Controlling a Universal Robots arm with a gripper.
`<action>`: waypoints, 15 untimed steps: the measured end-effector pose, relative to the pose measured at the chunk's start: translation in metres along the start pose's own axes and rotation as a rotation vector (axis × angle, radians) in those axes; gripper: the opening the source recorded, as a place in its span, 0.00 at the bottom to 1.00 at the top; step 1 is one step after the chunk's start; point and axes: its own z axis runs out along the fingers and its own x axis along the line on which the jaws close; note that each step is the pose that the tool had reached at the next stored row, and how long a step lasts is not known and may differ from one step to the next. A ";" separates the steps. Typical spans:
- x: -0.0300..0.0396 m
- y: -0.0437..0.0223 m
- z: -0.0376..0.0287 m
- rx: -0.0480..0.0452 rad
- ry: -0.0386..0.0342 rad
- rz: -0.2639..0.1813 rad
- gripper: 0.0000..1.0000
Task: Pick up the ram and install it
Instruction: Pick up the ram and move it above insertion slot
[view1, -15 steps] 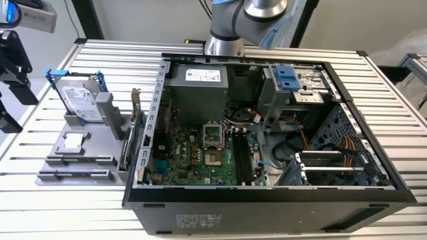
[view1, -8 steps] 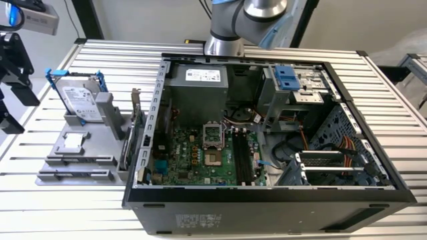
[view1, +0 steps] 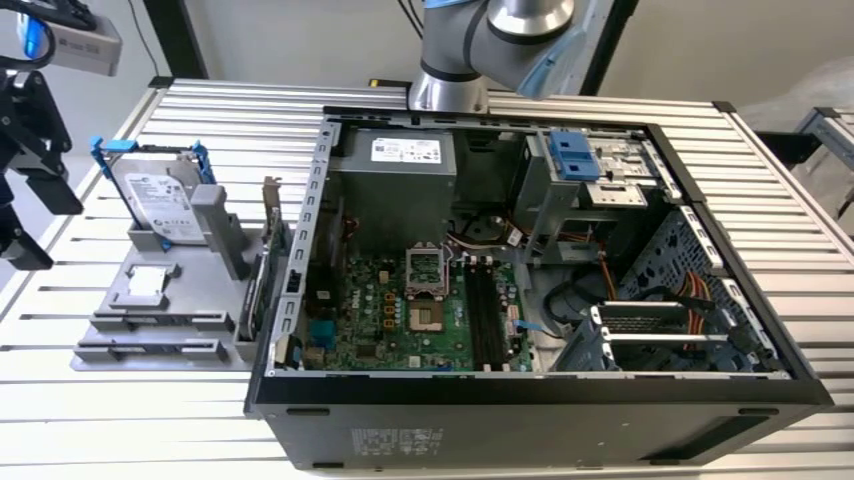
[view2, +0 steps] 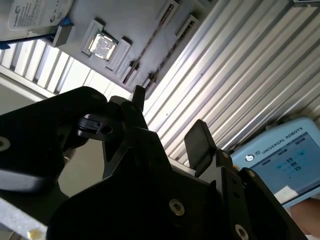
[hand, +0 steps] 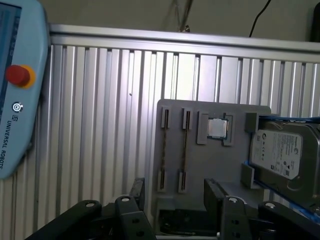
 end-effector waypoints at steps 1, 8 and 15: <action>-0.0001 0.0000 0.0006 0.0001 -0.0001 0.000 1.00; -0.0012 -0.0002 0.0068 0.0000 0.0000 0.000 1.00; -0.0020 -0.0004 0.0107 0.0000 0.0000 0.000 1.00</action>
